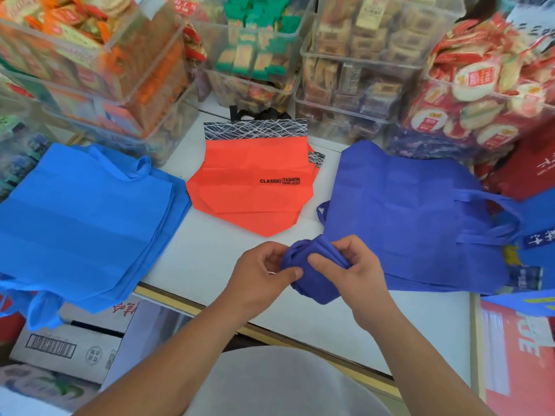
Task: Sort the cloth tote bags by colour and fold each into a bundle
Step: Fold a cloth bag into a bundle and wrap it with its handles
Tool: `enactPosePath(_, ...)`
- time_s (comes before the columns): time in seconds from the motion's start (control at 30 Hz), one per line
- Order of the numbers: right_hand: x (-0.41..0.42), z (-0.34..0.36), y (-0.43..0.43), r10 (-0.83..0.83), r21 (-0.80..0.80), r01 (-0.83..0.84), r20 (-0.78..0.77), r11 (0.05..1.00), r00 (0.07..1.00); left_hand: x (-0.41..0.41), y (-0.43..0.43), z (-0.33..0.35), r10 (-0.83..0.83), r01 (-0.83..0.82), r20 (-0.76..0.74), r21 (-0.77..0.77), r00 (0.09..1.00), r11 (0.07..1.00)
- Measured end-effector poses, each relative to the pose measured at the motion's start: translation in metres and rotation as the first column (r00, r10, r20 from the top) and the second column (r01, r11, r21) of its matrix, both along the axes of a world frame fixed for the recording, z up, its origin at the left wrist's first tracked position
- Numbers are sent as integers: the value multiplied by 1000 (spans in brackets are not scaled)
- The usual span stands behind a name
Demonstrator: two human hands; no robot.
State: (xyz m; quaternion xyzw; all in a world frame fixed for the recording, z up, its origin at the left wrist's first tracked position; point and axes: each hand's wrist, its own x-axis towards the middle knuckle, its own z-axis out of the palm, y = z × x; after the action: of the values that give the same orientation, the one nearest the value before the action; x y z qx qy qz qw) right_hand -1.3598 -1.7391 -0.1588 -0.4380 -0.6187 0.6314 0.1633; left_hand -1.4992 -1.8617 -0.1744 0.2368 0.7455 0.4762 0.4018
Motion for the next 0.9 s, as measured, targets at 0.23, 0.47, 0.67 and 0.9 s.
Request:
enactPosePath(0.23,1,-6,8,-58,27,57,55,998,997,14,15,-9,140,-142,-39,-76,989,987)
enactPosePath(0.47,-5,-1,5,4,189,-14,57,982,998,32,24,12,126,-128,-96,-13,987,992)
enactPosePath(0.67,-4,1,0,201,290,-222,102,931,974,13,22,21,248,-212,310,-146,918,966)
enactPosePath(0.9,-6,8,-6,357,426,-427,236,798,904,-11,3,29,7,44,339,-141,941,989)
